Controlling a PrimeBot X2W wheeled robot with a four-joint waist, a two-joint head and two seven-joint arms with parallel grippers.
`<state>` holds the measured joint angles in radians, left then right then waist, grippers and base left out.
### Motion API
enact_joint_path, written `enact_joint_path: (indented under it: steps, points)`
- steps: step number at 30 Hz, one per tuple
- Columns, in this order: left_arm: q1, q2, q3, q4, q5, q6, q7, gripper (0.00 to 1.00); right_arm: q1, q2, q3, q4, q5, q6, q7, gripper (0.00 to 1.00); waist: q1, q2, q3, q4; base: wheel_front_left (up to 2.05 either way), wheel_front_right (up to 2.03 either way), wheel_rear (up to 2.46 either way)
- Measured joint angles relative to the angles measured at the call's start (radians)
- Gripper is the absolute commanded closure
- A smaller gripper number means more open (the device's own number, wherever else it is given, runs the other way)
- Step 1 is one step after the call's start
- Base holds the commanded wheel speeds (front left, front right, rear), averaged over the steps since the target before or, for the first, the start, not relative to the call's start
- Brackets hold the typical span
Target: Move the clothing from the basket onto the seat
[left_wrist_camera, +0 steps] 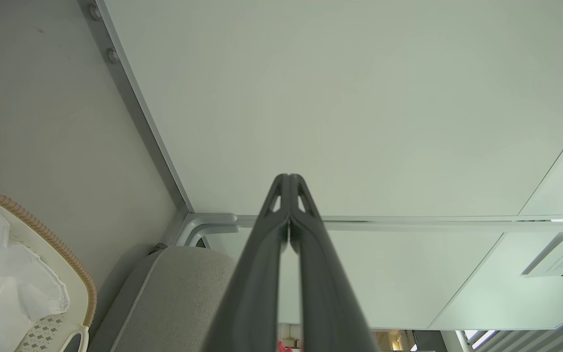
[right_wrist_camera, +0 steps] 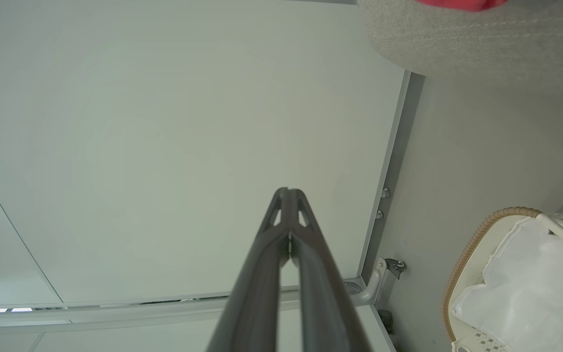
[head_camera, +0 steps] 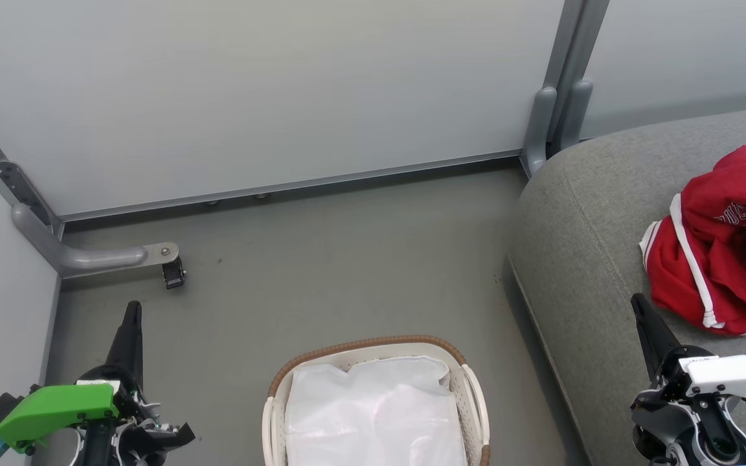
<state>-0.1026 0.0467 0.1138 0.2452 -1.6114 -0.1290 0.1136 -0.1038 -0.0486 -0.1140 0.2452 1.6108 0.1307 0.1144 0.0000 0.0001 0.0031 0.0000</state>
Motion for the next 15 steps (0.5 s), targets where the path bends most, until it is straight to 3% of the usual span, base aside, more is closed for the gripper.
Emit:
enact_joint_path:
  steps: [15]
  points:
    - [0.000, 0.000, 0.000, 0.000, 0.000, 0.000, 0.000, 1.00, 0.000, 0.000, 0.000, 0.000, 0.000, 0.000, 0.000, 1.00, 0.0000, 0.0000, 0.000, 0.000, 0.00, 0.00, 0.00]
